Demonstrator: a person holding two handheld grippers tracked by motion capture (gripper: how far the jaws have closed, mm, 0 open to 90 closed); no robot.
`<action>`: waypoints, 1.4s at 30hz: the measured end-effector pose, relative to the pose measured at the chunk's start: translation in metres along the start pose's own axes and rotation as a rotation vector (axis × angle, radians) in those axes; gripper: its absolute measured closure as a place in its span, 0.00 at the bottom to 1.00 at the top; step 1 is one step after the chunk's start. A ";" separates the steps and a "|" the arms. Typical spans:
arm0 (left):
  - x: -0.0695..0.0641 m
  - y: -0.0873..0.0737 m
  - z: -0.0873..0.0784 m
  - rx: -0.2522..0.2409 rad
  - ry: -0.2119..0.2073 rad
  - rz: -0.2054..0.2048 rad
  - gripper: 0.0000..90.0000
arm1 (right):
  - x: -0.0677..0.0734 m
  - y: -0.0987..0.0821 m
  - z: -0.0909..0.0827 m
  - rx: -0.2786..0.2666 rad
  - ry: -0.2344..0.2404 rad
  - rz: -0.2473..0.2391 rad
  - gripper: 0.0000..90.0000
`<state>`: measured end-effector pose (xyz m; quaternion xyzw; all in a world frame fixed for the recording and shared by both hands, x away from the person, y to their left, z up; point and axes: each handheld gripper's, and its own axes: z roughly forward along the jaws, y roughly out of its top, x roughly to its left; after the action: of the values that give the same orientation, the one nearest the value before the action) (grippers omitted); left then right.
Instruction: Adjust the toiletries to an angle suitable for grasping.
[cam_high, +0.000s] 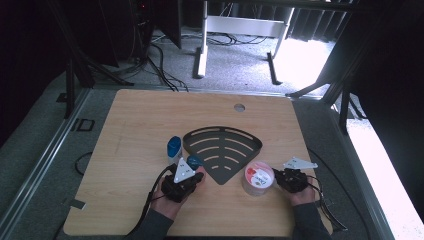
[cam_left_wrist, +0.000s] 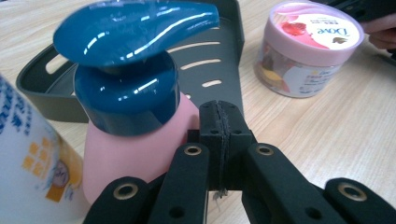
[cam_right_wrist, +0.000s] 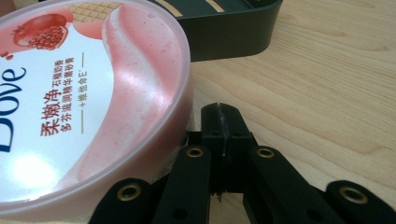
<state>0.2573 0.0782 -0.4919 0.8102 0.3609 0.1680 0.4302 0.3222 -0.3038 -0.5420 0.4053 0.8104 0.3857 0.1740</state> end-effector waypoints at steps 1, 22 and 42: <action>0.000 0.000 0.000 0.000 0.000 0.000 1.00 | 0.000 0.000 0.000 0.000 0.000 0.000 1.00; 0.016 -0.003 0.003 -0.009 0.063 -0.040 1.00 | 0.016 0.000 0.001 0.006 0.042 -0.041 1.00; 0.022 -0.010 0.010 0.013 0.056 -0.039 0.91 | 0.036 -0.001 0.000 0.013 0.082 -0.083 1.00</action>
<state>0.2735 0.0918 -0.5065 0.8008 0.3897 0.1797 0.4177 0.2996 -0.2763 -0.5415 0.3563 0.8355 0.3891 0.1538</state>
